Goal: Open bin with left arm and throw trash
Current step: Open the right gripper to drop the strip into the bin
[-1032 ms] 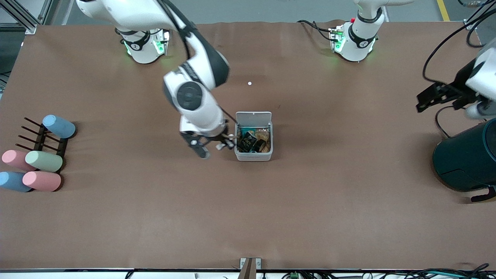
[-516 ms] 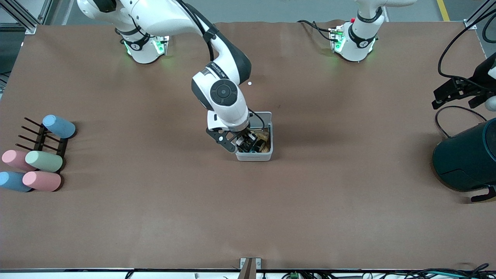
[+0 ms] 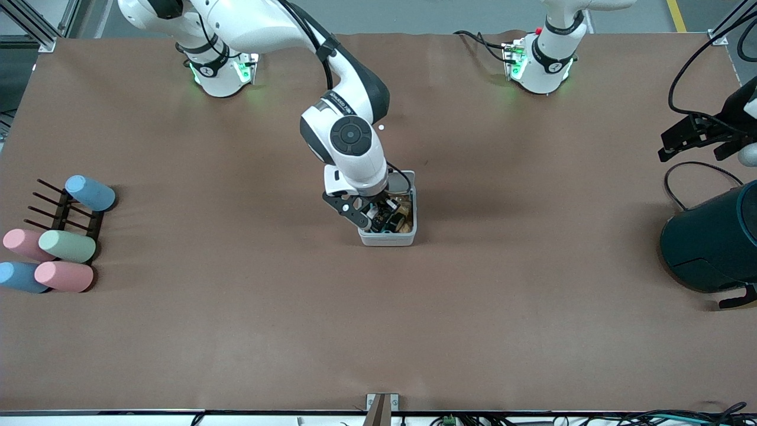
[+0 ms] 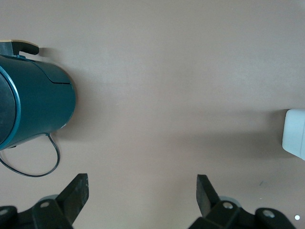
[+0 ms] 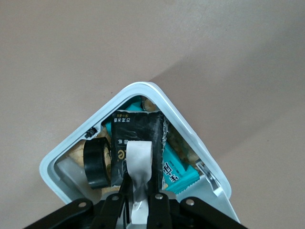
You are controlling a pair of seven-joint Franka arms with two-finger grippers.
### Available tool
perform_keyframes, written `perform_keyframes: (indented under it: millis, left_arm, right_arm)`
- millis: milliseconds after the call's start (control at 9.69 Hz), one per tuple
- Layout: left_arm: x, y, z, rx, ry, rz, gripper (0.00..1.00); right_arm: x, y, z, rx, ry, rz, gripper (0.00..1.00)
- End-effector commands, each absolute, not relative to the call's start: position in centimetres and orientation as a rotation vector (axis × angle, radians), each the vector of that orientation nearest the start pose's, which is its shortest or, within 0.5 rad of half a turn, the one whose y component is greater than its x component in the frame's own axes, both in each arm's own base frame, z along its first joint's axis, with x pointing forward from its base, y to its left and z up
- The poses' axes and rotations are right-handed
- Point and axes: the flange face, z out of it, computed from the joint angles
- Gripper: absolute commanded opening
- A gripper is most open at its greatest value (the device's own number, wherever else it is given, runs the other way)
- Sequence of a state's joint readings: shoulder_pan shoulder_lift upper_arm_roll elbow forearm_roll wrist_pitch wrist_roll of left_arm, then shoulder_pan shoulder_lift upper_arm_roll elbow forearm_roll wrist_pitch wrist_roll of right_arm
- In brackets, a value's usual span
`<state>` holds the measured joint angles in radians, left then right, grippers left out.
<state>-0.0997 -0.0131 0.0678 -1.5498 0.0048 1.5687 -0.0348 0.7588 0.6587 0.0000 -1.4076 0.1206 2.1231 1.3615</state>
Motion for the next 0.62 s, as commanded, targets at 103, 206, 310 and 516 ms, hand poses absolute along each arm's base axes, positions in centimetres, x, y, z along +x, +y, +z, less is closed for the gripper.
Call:
perform_keyframes:
  millis: [103, 206, 310, 516]
  left_arm:
    - [55.66, -2.25, 64.94, -3.141, 0.036, -0.058, 1.0]
    - [55.85, -2.36, 64.61, -3.141, 0.022, -0.048, 1.0]
    - [55.85, -2.36, 64.61, -3.141, 0.022, -0.048, 1.0]
    - [55.85, -2.45, 64.68, -3.141, 0.022, -0.051, 1.0]
  right_arm:
    - [52.77, 50.75, 31.92, -2.888, 0.936, 0.084, 0.32]
    - [52.77, 50.77, 31.93, -2.884, 0.937, 0.086, 0.4]
    - [52.77, 50.77, 32.04, -2.882, 0.939, 0.085, 0.49]
    - [52.8, 50.79, 32.12, -2.88, 0.941, 0.084, 0.6]
